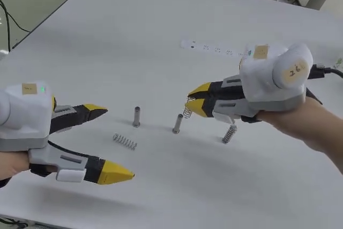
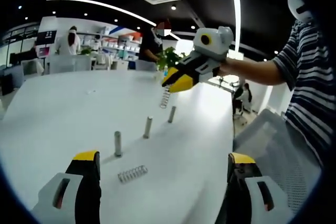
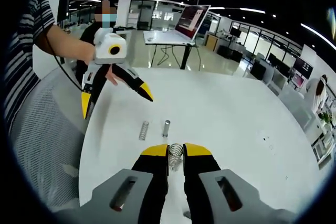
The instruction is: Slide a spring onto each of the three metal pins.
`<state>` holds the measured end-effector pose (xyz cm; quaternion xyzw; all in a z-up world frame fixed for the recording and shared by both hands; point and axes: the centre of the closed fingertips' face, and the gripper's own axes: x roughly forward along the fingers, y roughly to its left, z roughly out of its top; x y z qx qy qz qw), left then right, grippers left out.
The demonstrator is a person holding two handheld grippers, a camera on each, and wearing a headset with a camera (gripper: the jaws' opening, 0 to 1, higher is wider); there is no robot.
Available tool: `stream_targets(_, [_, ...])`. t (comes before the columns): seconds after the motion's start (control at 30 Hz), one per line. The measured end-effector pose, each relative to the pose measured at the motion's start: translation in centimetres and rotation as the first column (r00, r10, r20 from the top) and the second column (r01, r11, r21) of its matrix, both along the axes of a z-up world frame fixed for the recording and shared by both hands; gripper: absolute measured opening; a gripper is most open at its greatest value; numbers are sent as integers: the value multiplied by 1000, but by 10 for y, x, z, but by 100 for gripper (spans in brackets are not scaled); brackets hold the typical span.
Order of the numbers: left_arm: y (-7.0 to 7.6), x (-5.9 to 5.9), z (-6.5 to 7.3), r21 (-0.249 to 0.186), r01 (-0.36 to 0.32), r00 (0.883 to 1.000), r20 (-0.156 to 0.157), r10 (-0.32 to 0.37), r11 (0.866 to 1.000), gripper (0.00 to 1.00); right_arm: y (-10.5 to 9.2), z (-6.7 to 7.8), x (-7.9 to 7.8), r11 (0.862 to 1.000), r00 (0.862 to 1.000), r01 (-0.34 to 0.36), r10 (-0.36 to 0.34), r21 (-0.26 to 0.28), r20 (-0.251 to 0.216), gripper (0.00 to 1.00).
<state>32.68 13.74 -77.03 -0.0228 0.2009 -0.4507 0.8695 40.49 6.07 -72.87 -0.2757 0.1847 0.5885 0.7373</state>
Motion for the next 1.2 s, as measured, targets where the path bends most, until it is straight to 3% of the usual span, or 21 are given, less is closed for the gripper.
stream_targets(0.47, [4, -1, -2, -1, -15, 1000, -6, 15, 1000, 98, 2, -11, 14, 998, 998, 57, -57, 8, -41, 7])
stream_targets(0.9, [7, 0, -3, -1, -23, 1000, -9, 23, 1000, 98, 5, -26, 14, 997, 995, 74, -74, -2, -61, 7])
stream_targets(1.2, [8, -1, -3, -2, -28, 1000, -12, 28, 1000, 98, 7, -27, 16, 997, 994, 83, -82, 1, -65, 7])
